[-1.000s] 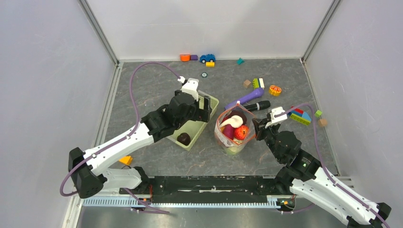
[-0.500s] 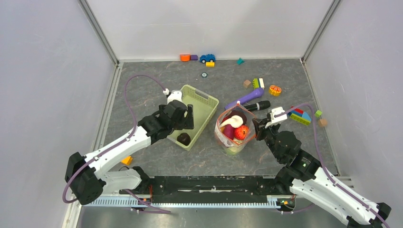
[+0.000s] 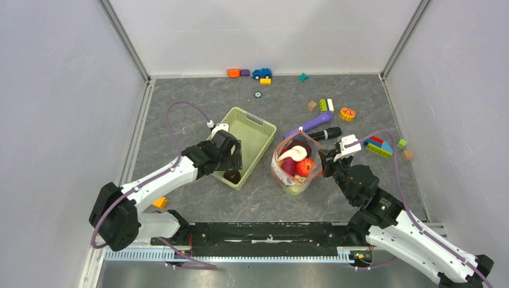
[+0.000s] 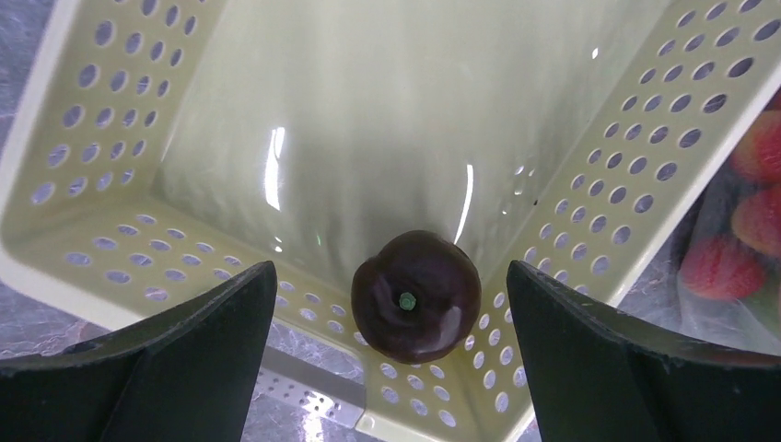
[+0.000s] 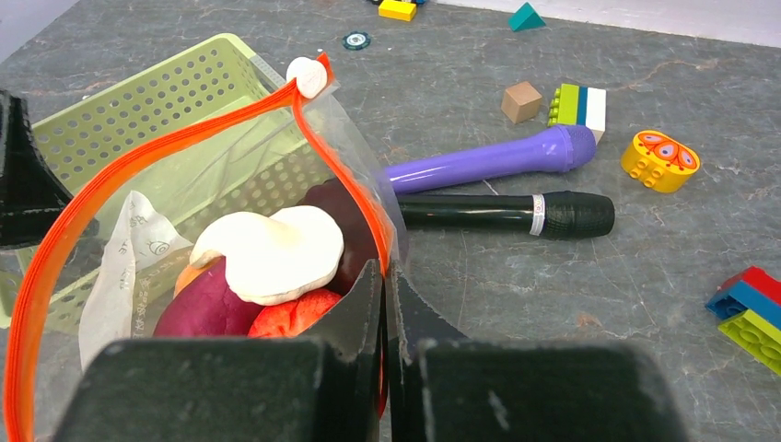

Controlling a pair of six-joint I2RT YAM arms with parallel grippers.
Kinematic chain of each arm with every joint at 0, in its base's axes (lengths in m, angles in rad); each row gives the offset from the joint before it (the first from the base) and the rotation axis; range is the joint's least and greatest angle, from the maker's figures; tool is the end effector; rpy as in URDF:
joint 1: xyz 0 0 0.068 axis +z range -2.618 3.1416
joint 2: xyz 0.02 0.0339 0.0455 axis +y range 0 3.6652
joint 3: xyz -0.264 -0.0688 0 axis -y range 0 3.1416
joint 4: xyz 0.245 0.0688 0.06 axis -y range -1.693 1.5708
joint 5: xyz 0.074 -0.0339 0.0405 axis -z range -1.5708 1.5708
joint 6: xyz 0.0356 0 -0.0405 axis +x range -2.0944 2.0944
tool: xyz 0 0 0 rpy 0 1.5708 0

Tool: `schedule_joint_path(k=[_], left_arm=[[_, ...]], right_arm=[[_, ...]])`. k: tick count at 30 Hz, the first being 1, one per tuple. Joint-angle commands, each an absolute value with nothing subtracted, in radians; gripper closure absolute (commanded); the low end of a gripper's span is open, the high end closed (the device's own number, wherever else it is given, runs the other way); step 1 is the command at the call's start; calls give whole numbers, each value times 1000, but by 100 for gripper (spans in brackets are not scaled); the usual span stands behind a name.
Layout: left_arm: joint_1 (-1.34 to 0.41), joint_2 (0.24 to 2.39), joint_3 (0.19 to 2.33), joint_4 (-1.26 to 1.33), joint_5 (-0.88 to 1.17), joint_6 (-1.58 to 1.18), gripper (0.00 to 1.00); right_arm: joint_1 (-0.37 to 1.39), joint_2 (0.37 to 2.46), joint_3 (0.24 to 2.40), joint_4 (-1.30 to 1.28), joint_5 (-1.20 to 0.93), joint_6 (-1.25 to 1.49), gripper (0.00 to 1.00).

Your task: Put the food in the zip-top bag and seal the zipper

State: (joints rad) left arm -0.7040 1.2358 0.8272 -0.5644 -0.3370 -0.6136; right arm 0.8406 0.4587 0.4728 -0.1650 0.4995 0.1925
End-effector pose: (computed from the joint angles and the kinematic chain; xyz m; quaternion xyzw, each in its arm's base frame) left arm 0.1924 -0.1479 0.2316 -0.0068 0.9434 -0.0510 0.3277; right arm 0.1004 0.0866 0.2780 -0.0813 0.7479 0.1489 0.6417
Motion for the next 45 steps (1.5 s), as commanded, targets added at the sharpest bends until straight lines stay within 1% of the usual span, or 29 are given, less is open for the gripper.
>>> schedule_joint_path(k=[1,17,18,20,24,29,30,36,40,45], left_arm=[[-695,1284,821,-517,-277,-625,0],[-692,1432,819,-510,-205,-605,1],[-692,1437,819,-507,-199,-604,3],[-692,1450,818,-500,-186,-606,10],[-692,1459,819,-499,-161,-611,29],[-692,1453,818,-486,-117,-603,48],[-692,1450,816,-488,-114,-601,51],[-692,1431,811,-494,-130,-598,63],[-692,1400,818,-503,-156,-595,67],[-693,1330,842,-526,-232,-594,68]], right_arm=[[843,469,468,-123,518,181,97],[844,475,470,-124,531,178,97],[844,475,470,-123,537,177,97],[843,473,469,-123,533,180,97],[844,469,469,-123,533,181,97],[844,464,468,-124,528,182,97],[844,464,468,-125,530,181,97],[844,456,469,-126,530,183,97],[844,459,466,-126,531,184,97],[844,456,468,-127,535,183,97]])
